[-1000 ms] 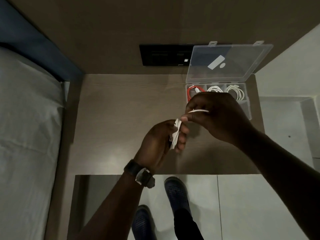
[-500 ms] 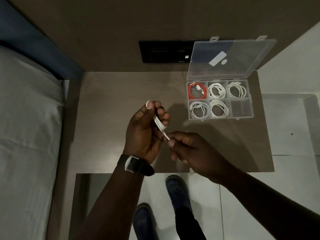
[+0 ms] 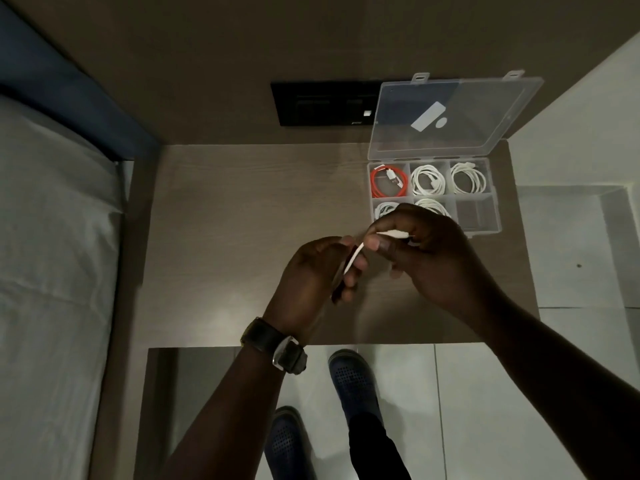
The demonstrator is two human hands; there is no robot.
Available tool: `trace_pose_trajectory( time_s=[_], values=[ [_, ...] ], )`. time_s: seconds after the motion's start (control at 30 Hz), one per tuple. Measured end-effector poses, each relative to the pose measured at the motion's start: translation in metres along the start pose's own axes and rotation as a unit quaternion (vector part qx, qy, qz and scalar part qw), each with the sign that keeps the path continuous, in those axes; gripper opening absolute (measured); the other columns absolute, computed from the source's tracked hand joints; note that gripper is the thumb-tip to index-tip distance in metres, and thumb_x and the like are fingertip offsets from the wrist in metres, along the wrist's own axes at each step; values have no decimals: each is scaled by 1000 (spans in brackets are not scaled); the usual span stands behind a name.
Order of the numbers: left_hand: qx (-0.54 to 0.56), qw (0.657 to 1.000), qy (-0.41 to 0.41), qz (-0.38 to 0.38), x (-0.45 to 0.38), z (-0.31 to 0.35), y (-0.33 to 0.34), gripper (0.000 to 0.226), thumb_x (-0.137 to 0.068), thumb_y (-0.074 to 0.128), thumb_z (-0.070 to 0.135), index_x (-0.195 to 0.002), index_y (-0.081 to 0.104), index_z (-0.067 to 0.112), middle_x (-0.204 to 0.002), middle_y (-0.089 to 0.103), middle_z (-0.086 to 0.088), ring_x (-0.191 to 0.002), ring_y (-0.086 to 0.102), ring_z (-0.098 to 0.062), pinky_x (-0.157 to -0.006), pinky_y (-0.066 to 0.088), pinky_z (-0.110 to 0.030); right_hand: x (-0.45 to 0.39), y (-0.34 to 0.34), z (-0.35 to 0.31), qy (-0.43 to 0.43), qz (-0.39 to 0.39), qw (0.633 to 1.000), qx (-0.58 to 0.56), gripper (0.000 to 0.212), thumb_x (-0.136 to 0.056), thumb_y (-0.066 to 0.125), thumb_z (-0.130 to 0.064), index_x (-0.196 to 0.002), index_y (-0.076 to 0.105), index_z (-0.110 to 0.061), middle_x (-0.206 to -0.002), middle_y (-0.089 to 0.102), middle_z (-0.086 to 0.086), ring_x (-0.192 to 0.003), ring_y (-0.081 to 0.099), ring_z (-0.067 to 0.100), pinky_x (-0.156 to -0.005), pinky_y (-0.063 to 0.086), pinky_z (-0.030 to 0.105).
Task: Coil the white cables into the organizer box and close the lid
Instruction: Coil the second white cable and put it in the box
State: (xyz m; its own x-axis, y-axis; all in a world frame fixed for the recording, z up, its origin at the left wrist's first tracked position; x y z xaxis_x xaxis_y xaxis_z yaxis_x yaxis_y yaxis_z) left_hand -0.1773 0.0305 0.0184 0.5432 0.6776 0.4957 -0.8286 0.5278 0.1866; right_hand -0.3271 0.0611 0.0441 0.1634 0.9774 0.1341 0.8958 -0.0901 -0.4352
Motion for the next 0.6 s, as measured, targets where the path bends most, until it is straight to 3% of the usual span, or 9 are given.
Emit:
trace_pose_trajectory(
  time_s=[0.07, 0.13, 0.2, 0.27, 0.43, 0.6],
  values=[
    [67, 996, -29, -57, 1, 1, 4, 25, -84, 47, 27, -73, 60, 9, -57, 46, 0, -48, 38, -14, -48, 27, -27, 2, 0, 3, -1, 45, 999, -23, 7, -86, 72, -14, -85, 72, -20, -84, 67, -4, -81, 66, 6, -73, 49, 19],
    [153, 978, -52, -133, 4, 3, 11, 18, -84, 45, 18, -73, 54, 7, -59, 40, 0, -48, 32, -12, -48, 21, -27, 5, 9, 7, 21, 34, 991, -127, 3, -87, 69, -13, -88, 70, -15, -90, 70, 8, -88, 70, 15, -78, 54, 27],
    [208, 958, -73, -185, 4, 3, 14, 15, -84, 43, 13, -73, 50, 6, -59, 36, 0, -48, 30, -11, -47, 21, -25, 10, 20, 11, 70, 11, 967, -243, 8, -90, 62, -17, -92, 65, -9, -95, 71, 18, -86, 70, 25, -75, 57, 42],
    [221, 952, -77, -196, 3, 2, 12, 14, -86, 44, 12, -76, 51, 5, -60, 38, -1, -50, 35, -13, -48, 27, -23, 14, 28, 15, 96, 9, 947, -307, 12, -92, 58, -20, -93, 62, -9, -89, 68, 19, -80, 67, 28, -71, 56, 47],
    [122, 981, -3, -153, 1, 3, 13, 19, -93, 48, 15, -85, 63, 7, -65, 59, -7, -63, 63, -24, -59, 49, -31, 14, 36, 7, 130, 27, 882, -452, 12, -99, 50, -13, -95, 53, -2, -56, 53, 11, -39, 52, 22, -42, 45, 27],
    [102, 987, 58, -113, -3, 13, 21, 23, -95, 44, 14, -84, 62, 5, -68, 62, -7, -67, 65, -21, -66, 54, -29, 4, 32, 1, 111, 74, 892, -431, 14, -101, 48, -12, -89, 54, -12, -49, 45, 1, -32, 39, 10, -40, 33, 15]
  ],
)
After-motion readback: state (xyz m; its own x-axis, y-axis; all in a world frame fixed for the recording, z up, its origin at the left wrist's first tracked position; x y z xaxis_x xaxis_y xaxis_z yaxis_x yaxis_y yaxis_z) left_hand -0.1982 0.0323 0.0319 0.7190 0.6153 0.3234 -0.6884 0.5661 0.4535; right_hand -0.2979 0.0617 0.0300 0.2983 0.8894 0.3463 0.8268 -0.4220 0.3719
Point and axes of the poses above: each hand's wrist, its own x-axis away from the middle knuckle, its own y-axis out of the palm, z = x × y, the point moved 5 cm from there along -x, towards the middle knuckle
